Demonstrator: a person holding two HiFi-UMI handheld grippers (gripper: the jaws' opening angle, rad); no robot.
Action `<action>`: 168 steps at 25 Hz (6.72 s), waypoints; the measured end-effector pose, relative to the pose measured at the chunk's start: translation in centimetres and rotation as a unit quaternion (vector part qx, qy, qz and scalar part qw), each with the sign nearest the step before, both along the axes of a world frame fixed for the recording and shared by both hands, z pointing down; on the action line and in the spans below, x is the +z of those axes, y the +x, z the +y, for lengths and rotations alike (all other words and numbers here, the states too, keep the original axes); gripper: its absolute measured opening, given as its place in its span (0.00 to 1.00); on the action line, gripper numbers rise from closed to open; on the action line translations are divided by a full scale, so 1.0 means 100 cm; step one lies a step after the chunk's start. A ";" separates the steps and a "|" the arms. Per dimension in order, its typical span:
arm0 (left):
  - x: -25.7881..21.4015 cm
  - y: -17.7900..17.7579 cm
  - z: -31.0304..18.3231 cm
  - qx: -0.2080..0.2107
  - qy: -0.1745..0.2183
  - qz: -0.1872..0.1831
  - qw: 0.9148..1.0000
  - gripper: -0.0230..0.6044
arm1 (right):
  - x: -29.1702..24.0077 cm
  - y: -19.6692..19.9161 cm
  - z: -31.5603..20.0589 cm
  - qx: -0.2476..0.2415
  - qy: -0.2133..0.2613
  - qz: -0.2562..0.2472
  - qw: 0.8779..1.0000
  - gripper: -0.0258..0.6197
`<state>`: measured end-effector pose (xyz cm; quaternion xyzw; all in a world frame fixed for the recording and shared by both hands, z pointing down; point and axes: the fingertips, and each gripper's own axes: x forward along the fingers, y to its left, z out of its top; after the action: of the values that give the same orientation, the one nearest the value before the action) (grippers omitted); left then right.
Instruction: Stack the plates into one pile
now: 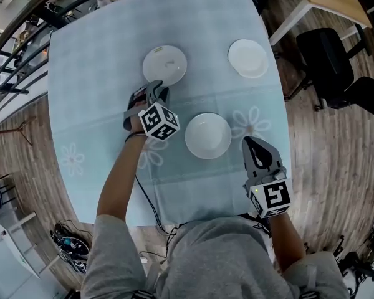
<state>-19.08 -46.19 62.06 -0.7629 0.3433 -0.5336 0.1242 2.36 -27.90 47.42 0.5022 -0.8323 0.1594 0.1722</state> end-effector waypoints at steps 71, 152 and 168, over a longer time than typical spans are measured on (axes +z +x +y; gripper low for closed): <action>-0.031 0.157 0.219 0.046 -0.057 0.036 0.997 0.08 | -0.045 0.121 0.165 0.054 0.085 -0.007 0.995 0.08; -0.032 -0.032 0.147 -0.276 0.047 0.397 0.874 0.07 | -0.040 0.058 -0.058 -0.047 0.083 0.162 0.982 0.20; -0.033 -0.031 0.149 -0.287 0.052 0.363 0.885 0.07 | 0.091 0.065 -0.157 -0.125 0.007 0.305 0.944 0.23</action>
<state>-22.22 -31.25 58.78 -0.7637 0.5957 -0.2134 -0.1282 8.84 -43.64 56.50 0.4199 -0.7971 -0.0304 0.4329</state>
